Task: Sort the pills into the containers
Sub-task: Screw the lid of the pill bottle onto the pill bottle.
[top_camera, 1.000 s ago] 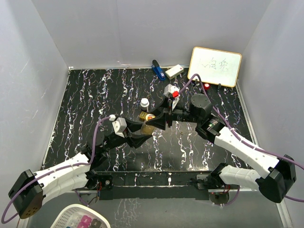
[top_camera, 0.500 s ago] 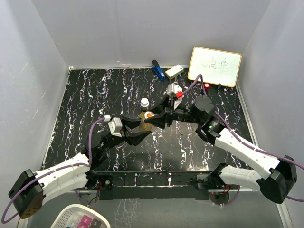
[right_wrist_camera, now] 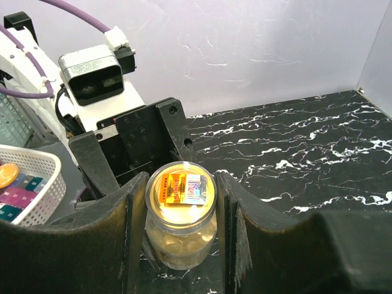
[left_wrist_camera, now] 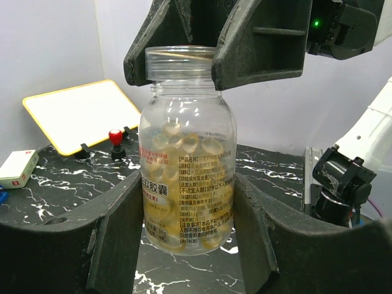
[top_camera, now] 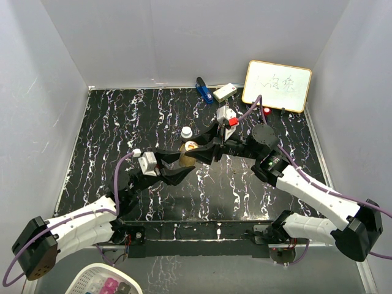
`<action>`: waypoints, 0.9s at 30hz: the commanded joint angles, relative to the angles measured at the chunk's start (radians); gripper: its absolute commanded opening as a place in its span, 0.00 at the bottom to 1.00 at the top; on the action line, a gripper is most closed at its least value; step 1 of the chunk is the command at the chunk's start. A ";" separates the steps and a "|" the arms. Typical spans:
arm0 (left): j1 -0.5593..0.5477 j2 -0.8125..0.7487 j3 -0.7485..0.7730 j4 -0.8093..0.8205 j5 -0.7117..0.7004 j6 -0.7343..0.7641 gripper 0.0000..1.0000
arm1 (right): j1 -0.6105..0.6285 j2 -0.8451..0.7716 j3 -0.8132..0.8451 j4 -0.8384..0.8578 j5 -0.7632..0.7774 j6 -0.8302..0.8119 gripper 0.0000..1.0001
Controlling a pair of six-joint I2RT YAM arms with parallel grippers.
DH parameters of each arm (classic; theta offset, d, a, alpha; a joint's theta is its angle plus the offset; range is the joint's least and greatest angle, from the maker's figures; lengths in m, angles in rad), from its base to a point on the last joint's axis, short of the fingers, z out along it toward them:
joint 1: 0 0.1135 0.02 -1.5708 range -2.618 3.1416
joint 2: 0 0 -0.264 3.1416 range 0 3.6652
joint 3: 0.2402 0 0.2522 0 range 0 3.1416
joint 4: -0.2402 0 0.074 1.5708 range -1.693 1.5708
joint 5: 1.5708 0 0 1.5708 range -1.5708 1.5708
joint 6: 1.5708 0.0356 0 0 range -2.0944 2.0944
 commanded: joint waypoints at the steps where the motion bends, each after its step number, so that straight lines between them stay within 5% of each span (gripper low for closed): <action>1: -0.001 -0.028 0.094 0.075 0.036 0.060 0.00 | 0.006 0.020 0.029 -0.032 0.040 -0.023 0.00; 13: -0.001 -0.061 0.173 -0.082 0.020 0.147 0.00 | 0.010 0.024 0.042 -0.134 0.122 -0.090 0.00; 27: -0.001 0.036 0.261 -0.016 -0.018 0.222 0.00 | 0.025 0.116 0.026 -0.004 0.274 -0.051 0.00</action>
